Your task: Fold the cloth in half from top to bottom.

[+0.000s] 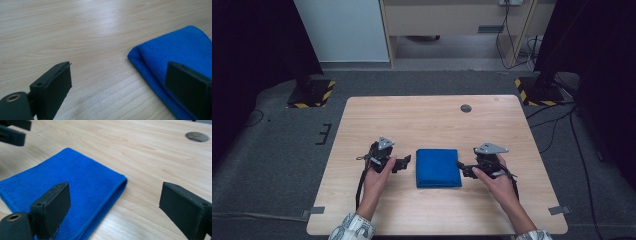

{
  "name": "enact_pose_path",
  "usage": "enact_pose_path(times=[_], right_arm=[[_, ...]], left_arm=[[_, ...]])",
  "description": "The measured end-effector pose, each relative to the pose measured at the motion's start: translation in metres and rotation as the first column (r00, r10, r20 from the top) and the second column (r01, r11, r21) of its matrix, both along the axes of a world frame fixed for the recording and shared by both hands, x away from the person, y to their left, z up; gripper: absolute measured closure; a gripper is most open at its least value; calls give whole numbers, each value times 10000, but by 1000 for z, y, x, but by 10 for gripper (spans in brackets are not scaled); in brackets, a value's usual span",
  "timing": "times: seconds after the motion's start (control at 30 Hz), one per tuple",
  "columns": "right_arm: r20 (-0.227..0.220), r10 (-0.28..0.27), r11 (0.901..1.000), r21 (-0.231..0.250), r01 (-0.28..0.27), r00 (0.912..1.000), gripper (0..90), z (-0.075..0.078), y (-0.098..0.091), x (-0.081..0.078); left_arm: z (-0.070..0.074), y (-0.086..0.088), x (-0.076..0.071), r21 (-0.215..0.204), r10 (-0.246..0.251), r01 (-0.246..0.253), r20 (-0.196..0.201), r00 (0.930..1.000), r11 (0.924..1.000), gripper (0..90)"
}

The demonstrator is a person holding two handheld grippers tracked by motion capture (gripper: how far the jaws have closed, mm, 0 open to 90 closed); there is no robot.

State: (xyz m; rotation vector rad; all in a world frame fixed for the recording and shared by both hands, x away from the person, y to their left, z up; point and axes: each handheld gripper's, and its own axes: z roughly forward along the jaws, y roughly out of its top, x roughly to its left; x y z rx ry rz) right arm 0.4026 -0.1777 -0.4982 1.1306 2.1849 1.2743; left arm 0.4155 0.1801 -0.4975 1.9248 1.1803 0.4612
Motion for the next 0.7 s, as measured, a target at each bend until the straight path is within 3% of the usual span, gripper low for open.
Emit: enact_pose_path(times=[0.17,0.33,0.47,0.7], right_arm=[[169,-380,9993,77,378,9991,99,4,-16,1],[161,-1176,9930,135,1174,9929,100,3,-43,5],[129,-1643,9864,-30,1644,9863,100,-1,-61,7],[-293,-2227,9746,-323,2217,9745,90,-10,-84,14]], left_arm=[[1,8,-1,40,77,-77,-18,10000,10000,65],[-2,17,1,112,250,-249,-97,9996,9996,68],[-6,23,1,486,237,-226,-206,9995,9986,69],[-15,37,5,772,567,-532,-433,9975,9956,68]])
